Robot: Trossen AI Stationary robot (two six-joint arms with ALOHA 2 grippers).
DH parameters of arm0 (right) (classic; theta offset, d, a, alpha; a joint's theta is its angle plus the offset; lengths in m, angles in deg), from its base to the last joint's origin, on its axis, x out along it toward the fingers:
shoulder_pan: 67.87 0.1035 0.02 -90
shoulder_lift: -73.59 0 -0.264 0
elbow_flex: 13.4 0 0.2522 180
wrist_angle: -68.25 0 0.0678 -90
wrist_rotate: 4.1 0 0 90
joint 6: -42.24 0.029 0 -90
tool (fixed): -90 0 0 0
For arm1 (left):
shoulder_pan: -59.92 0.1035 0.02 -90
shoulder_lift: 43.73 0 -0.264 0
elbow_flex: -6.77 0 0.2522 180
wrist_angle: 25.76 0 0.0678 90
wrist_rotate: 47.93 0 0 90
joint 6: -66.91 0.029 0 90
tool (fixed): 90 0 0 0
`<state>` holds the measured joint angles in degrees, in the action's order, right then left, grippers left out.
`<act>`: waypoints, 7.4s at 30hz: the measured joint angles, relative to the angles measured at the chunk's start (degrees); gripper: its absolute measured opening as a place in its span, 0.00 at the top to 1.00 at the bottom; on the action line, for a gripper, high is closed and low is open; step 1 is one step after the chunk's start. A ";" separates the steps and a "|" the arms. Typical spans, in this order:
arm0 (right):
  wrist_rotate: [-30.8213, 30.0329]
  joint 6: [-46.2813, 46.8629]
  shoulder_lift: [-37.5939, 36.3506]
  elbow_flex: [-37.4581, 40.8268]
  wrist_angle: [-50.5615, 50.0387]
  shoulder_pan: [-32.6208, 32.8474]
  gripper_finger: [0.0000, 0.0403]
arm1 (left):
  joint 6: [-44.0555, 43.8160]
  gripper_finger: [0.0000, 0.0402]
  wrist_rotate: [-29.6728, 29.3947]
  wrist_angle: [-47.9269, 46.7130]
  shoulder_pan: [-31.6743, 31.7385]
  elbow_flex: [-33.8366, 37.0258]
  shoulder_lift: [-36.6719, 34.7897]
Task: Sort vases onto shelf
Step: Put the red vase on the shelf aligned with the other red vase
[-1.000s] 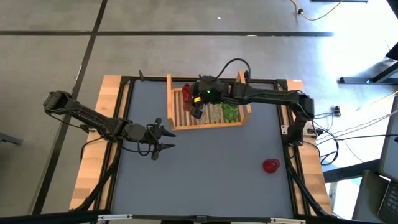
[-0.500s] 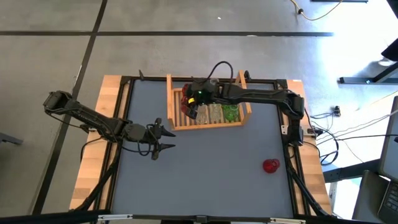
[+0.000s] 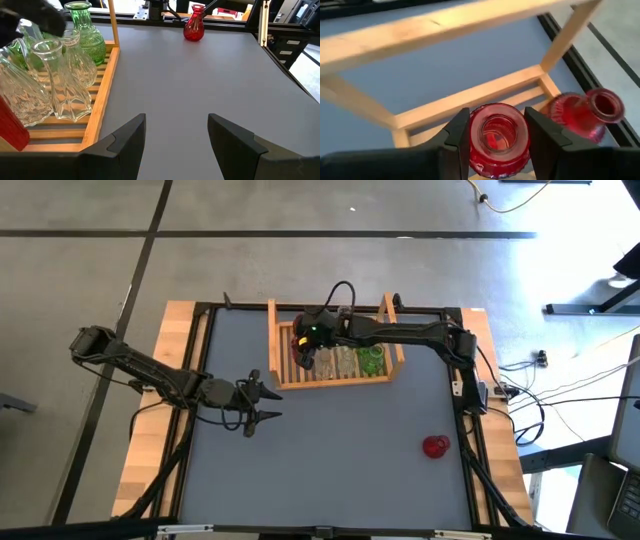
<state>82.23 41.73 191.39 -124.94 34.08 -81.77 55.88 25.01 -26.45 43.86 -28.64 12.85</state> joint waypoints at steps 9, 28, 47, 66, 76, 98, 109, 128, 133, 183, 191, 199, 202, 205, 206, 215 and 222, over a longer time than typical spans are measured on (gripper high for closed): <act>-1.45 -0.02 0.35 0.00 0.26 -1.26 0.67 | 0.00 0.49 -0.02 -0.04 0.02 0.00 0.00; -2.88 -1.38 2.91 -0.06 2.13 -1.53 0.62 | -0.02 0.49 -0.02 -0.19 0.00 0.07 0.00; -4.82 -3.58 2.98 0.02 3.00 -1.52 0.37 | -0.46 0.49 -0.02 -0.19 0.01 0.07 0.00; -8.96 -5.09 1.01 -20.83 -31.17 5.30 0.31 | -0.64 0.49 0.07 -0.43 0.00 0.07 0.00; -10.56 4.68 -6.33 -20.62 -46.39 14.87 0.33 | -1.39 0.49 0.17 -0.55 -0.09 0.07 0.00; -16.65 43.90 -27.94 0.16 -69.51 29.57 0.33 | -5.41 0.49 0.11 -0.58 -0.13 0.06 0.00; -8.12 77.64 -44.68 28.40 -66.87 44.63 0.33 | -5.38 0.49 0.01 0.38 -0.13 0.04 0.00; 1.87 98.37 -44.11 41.31 -54.60 61.31 0.33 | -5.39 0.49 -0.07 1.24 -0.11 0.04 0.00; 2.28 100.73 -44.13 41.50 -54.36 63.01 0.33 | -5.38 0.49 -0.07 1.24 -0.11 0.04 0.00; -12.70 44.90 -34.35 33.37 -28.92 43.59 0.59 | -4.88 0.49 0.33 1.37 -0.11 0.04 0.00; -11.76 28.52 -25.72 18.54 -29.71 37.45 0.59 | -6.07 0.49 1.88 -0.88 -0.01 -0.04 0.00; -11.20 19.58 -20.41 11.98 -30.61 32.19 0.60 | -6.87 0.49 -0.18 -4.51 3.35 -0.04 0.00; -11.15 18.48 -19.52 11.94 -30.55 30.36 0.59 | -6.86 0.49 -3.38 -4.49 4.61 -0.04 0.00; -11.12 17.63 -19.10 11.94 -30.63 29.02 0.59 | -6.84 0.49 -5.34 -4.49 6.01 -0.04 0.00; -11.14 17.22 -19.03 11.94 -30.45 28.68 0.59 | -6.84 0.49 -5.67 -4.50 6.50 -0.04 0.00; -10.89 14.34 -18.16 11.91 -27.83 27.65 0.59 | -6.83 0.49 -6.02 -4.84 9.50 -0.04 0.00; -10.77 13.46 -18.16 11.91 -25.51 27.65 0.59 | -6.82 0.49 -6.41 -5.08 11.36 -0.04 -0.02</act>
<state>71.46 55.19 173.22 -113.03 8.57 -54.11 49.06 18.60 -31.53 55.22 -28.69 12.83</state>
